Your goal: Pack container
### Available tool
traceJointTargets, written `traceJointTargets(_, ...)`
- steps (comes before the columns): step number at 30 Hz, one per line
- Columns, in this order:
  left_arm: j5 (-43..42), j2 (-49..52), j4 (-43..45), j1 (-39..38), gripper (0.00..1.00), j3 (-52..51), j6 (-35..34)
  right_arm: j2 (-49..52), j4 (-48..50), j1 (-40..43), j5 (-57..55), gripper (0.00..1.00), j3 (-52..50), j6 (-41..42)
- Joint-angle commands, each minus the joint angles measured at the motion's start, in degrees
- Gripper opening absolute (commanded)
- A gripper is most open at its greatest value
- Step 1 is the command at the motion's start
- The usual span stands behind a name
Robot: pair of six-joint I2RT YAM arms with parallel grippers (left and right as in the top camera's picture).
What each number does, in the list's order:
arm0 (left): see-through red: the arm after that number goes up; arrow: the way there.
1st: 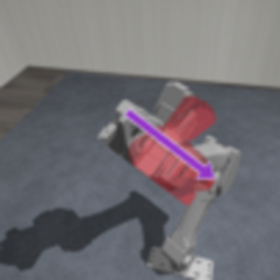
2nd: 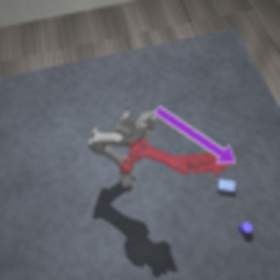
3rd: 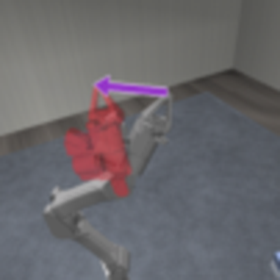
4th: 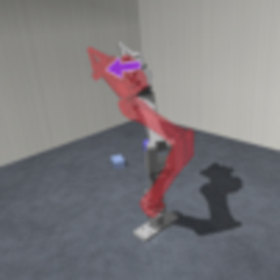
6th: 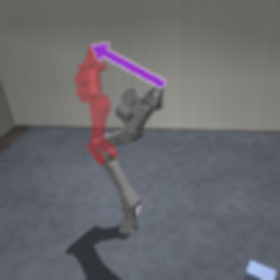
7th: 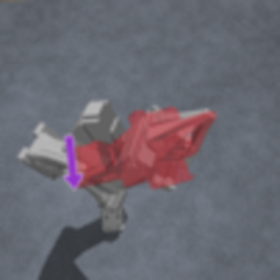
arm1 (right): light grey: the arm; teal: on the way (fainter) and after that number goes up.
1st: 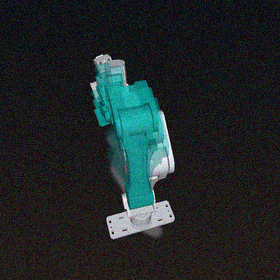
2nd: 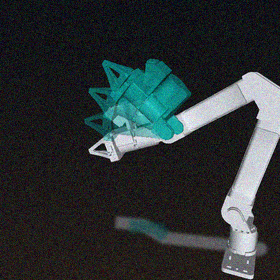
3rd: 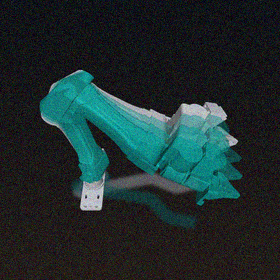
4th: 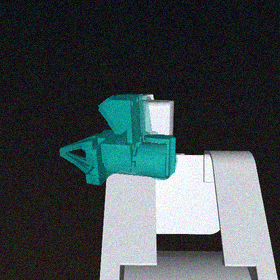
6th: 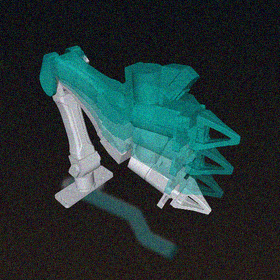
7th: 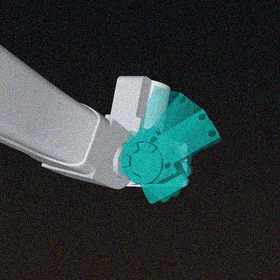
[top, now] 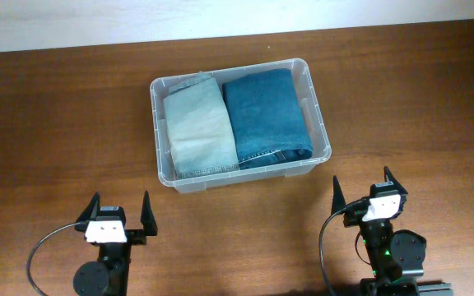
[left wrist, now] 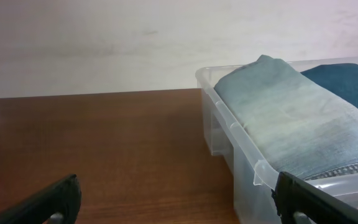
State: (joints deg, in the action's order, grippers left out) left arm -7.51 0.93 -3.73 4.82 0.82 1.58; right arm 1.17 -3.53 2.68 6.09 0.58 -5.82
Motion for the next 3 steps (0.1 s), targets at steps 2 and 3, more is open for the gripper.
traceJointTargets(2,-0.2,-0.6,0.0,-0.4,0.99,-0.3,1.1,-0.5,-0.3,0.0,0.8,0.98,-0.3,0.3)
traceJointTargets(3,-0.2,-0.6,0.0,-0.4,0.99,-0.3,1.1,-0.5,-0.3,0.0,0.8,0.98,-0.3,0.3)
